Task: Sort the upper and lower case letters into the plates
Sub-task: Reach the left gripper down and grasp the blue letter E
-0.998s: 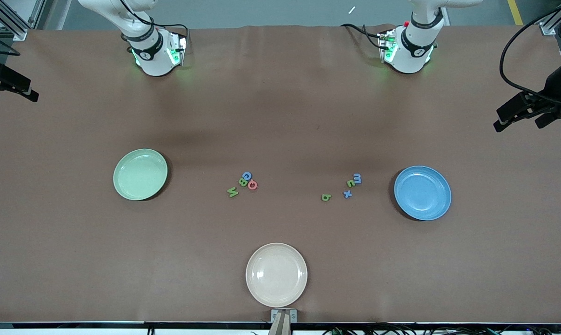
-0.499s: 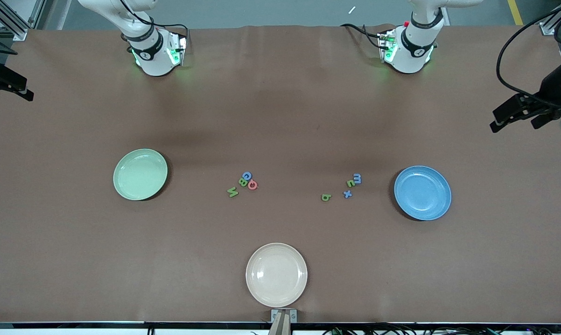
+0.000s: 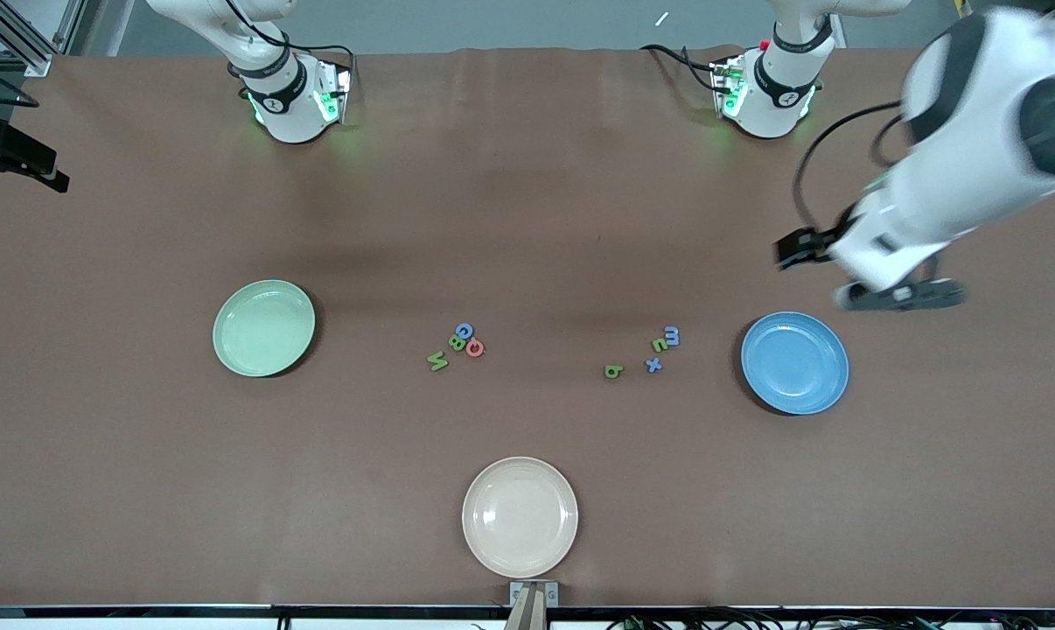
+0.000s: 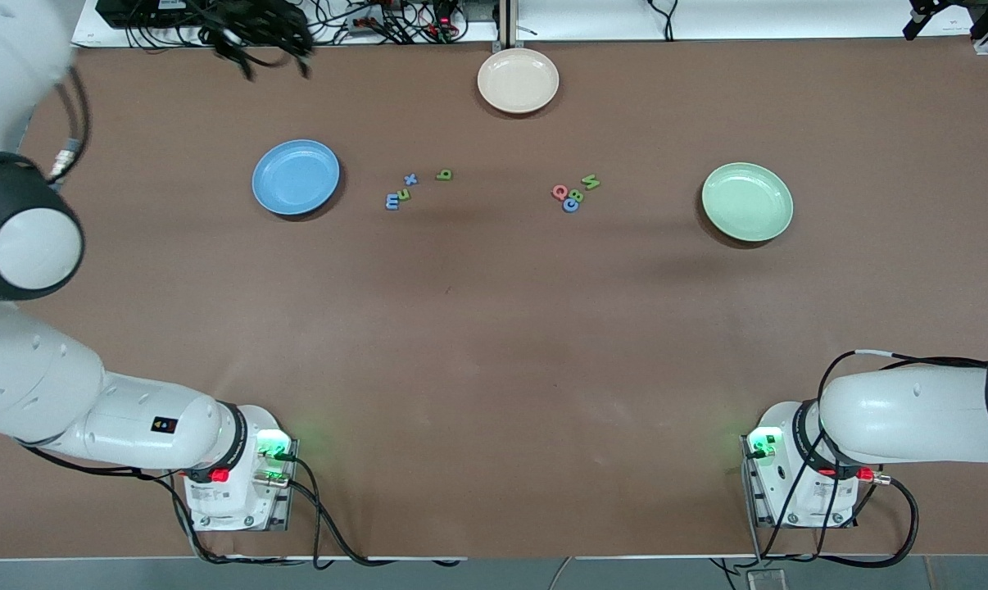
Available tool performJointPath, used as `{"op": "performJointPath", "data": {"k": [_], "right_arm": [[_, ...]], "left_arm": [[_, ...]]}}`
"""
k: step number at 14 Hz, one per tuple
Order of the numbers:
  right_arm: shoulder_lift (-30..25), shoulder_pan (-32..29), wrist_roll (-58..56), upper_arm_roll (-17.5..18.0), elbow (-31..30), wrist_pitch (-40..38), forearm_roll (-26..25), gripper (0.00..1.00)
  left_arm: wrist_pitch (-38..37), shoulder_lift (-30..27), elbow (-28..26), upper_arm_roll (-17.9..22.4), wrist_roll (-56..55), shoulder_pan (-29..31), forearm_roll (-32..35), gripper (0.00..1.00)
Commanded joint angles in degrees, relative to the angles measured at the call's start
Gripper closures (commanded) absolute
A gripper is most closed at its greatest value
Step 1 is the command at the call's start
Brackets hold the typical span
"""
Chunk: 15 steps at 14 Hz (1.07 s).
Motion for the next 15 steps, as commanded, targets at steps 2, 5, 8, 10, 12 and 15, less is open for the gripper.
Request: {"op": "performJointPath", "data": {"k": [2,5,8,10,12,15], "right_arm": [[-1.6,-0.4,-2.1,-0.2,-1.7,1.1,0.8,0.0],[-1.6,-0.5,-2.2,-0.3,-1.7,1.0,0.8,0.0],[-1.6,-0.5,-2.2,-0.3,-1.7,0.9,0.8,0.0],[-1.5,-0.5,-2.1,-0.3,-1.2,0.5,0.7,0.0],[-1.2,-0.5,-1.9,-0.3,0.0,0.4,0.6,0.0],[0.0,-0.9,-1.4,-0.4,0.8,-0.2,0.2,0.0]], "left_arm": [[13.6,0.5,-11.2,-0.1,-5.0,-4.3,0.6,0.0],[24.7,1.5,-19.4,-0.3,-5.7,-6.4,0.6,0.0],[32.0,2.8,-25.5,-0.8,-5.7,-7.5,0.7,0.0],[39.5,4.0,-29.3,-1.0,-5.9,-8.8,0.7,0.0],[45.7,5.4,-31.7,-1.1,-6.0,-9.5,0.7,0.0],[49.9,8.9,-32.8,-1.0,-5.9,-9.9,0.9,0.0]]}}
